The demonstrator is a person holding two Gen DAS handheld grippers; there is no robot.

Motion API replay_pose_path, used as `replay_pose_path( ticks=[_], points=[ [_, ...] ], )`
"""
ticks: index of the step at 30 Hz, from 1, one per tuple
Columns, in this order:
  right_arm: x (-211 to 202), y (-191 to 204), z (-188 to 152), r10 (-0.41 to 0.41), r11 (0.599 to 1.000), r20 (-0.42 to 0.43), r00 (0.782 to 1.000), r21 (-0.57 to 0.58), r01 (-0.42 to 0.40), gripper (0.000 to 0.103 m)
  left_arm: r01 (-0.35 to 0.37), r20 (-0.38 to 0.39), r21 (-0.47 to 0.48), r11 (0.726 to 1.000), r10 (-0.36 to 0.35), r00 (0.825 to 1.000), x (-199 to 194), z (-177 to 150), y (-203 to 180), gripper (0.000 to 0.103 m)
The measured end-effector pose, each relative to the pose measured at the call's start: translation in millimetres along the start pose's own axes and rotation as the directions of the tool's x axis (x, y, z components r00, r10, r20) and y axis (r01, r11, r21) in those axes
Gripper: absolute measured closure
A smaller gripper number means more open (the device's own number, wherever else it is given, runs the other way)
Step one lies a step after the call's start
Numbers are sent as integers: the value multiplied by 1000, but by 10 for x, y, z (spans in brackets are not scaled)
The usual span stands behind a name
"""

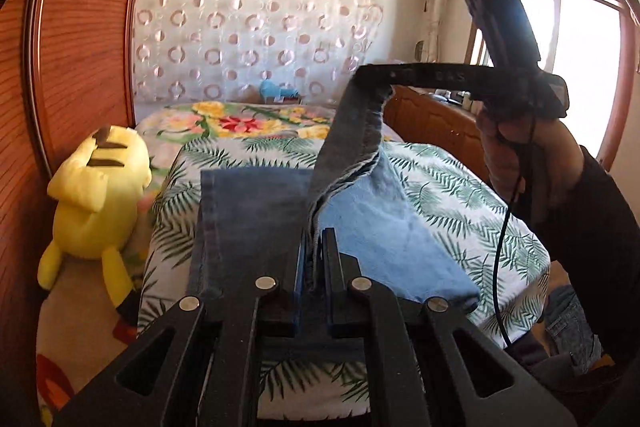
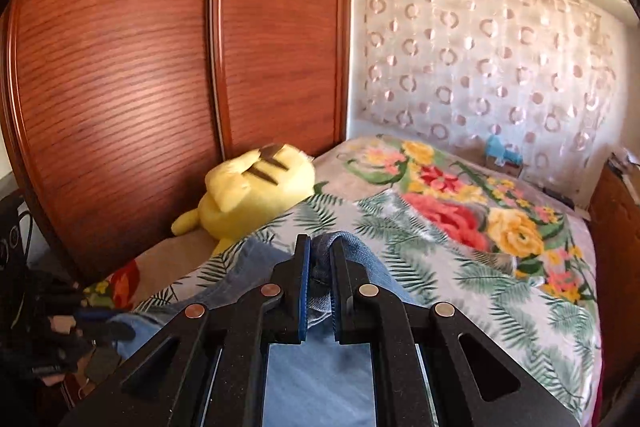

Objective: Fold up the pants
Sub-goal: 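Lift the jeans edge with the left gripper and fold it over, then release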

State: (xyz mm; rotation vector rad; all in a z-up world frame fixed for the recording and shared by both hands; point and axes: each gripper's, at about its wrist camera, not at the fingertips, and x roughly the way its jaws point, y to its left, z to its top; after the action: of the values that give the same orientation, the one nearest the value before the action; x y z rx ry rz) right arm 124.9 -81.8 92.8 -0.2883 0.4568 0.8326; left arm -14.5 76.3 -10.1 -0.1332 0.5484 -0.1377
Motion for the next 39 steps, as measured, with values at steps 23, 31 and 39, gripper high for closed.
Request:
replay_pose_path(
  ticks=[23,31,39],
  points=[
    [1058,215,306,22,999,-221,975,-19,-27,95,-53,-152,-68,996,42,988,338,-465,235,94],
    [778,110,385,27,1000,-151,988,11,-25,57,-60,-163,-75,995,47,985,352,-461,280,93],
    [290,-98,-68,-33,999,-134,990,23,36,51,-108,-161,-81,991,94,982,355,-437,327,74]
  ],
)
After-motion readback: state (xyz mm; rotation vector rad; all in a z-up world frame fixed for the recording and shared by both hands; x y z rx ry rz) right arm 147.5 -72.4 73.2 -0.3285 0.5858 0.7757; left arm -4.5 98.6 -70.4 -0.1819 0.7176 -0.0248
